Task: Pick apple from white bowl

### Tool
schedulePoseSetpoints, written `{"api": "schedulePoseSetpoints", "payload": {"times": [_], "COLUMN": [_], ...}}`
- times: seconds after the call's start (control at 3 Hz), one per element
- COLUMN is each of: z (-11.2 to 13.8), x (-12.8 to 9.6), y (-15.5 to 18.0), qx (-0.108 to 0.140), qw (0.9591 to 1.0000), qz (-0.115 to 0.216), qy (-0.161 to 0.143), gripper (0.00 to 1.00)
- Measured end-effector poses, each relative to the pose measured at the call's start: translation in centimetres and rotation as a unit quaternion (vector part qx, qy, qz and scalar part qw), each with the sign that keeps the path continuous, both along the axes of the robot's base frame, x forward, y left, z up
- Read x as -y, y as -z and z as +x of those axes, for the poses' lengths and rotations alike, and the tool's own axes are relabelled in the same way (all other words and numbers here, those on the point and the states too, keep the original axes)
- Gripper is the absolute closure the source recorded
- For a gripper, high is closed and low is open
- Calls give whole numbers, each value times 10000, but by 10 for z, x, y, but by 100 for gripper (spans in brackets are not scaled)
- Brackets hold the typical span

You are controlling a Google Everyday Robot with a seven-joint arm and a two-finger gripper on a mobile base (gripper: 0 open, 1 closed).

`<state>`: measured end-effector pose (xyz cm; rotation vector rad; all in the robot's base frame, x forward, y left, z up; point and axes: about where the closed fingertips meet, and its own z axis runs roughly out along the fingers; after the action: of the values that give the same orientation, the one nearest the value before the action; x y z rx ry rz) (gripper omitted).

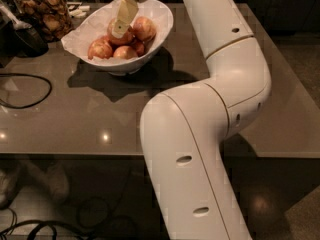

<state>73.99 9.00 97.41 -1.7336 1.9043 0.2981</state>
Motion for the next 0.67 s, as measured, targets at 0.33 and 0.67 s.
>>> {"api": "schedulePoseSetpoints", "payload": {"times": [0.33,0.67], "z": [1,2], "x": [-3,-6], "y": [6,10], "qx": [-76,-121], "qw": [10000,9999], "qz": [4,8], "qy": [11,20], "gripper": [20,20]}}
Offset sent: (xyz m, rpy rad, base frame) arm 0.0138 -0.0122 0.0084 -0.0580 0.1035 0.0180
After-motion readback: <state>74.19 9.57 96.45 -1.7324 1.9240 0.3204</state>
